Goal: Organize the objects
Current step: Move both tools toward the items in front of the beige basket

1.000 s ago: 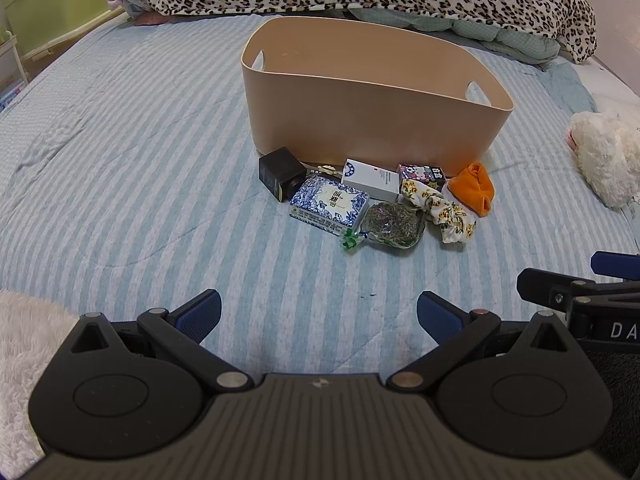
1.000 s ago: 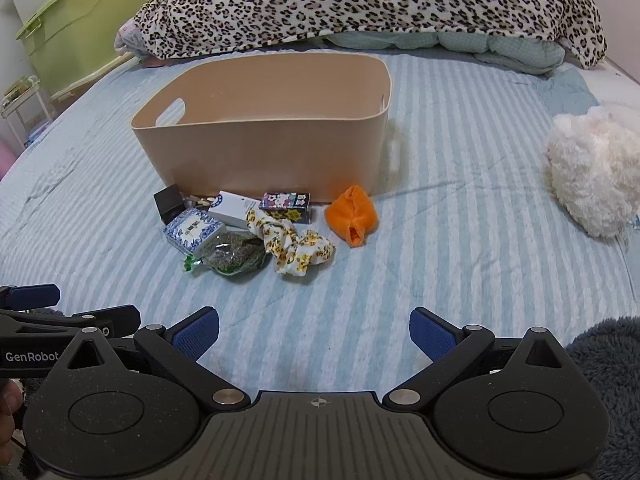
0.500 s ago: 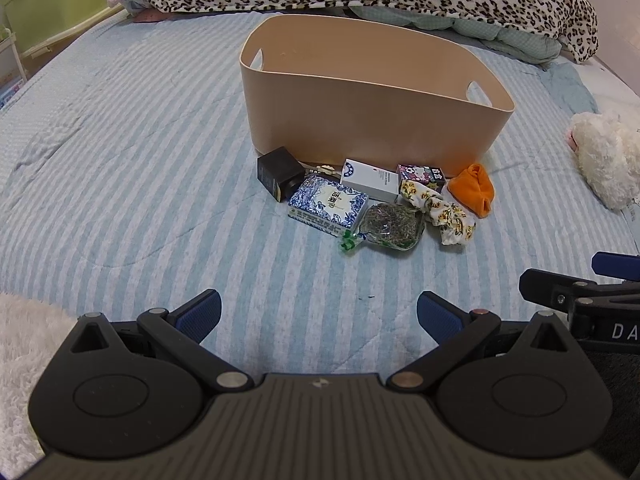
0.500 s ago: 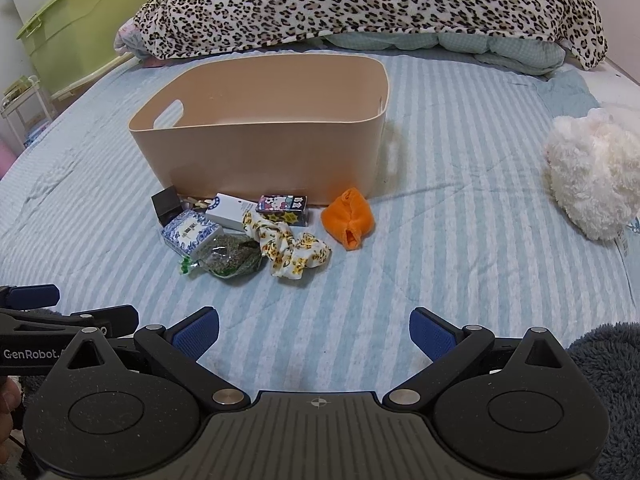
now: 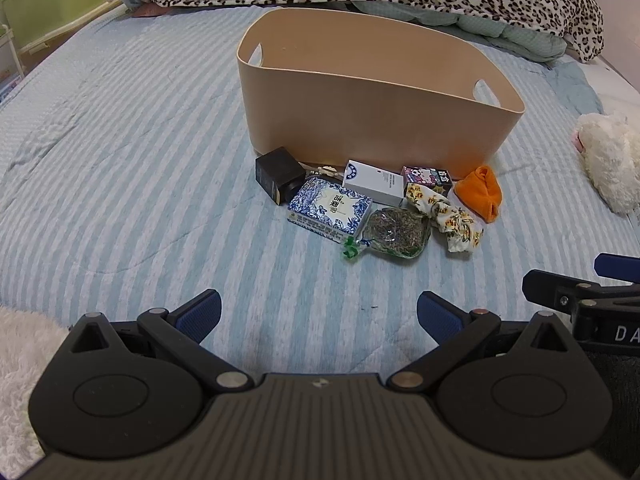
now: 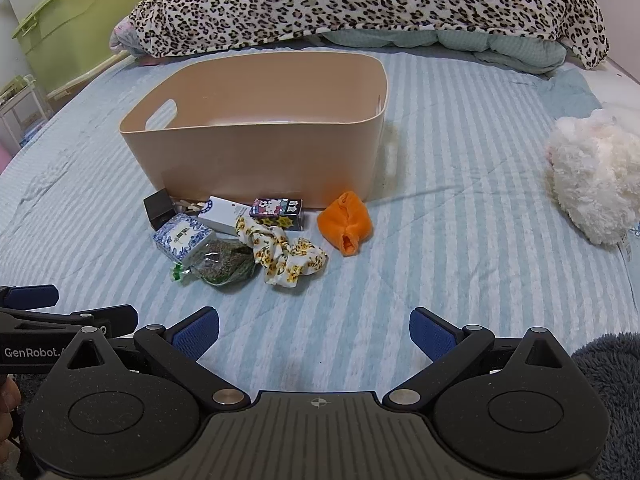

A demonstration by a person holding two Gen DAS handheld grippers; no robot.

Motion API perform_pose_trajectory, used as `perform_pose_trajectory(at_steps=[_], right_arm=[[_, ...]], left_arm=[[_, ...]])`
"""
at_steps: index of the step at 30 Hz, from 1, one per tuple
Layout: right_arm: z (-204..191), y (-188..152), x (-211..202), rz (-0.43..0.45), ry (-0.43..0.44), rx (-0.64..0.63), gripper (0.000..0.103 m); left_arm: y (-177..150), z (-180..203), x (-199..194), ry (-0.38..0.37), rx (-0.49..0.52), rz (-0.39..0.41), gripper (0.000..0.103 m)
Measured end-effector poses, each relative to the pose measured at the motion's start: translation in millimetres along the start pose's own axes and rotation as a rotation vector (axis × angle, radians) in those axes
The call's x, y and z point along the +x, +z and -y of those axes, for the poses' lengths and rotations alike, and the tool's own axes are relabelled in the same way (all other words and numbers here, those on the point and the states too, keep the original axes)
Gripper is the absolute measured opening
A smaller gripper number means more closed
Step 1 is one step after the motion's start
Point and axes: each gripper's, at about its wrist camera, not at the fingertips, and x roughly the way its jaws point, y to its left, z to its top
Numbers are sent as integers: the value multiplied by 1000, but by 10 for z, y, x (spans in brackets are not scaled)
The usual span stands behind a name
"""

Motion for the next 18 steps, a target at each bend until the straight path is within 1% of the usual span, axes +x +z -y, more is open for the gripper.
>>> perform_pose_trajectory(at_steps=[9,14,18], right_arm=[[15,50,64,-6,-3,0,103],[37,72,158,-17,8,1,103],[36,77,250,-22,0,-8,102]], left_arm=[[49,-21,93,-5,-4,-6,103],[102,-23,179,2,1,-8,103],[182,-40,277,17,-1,-2,103]])
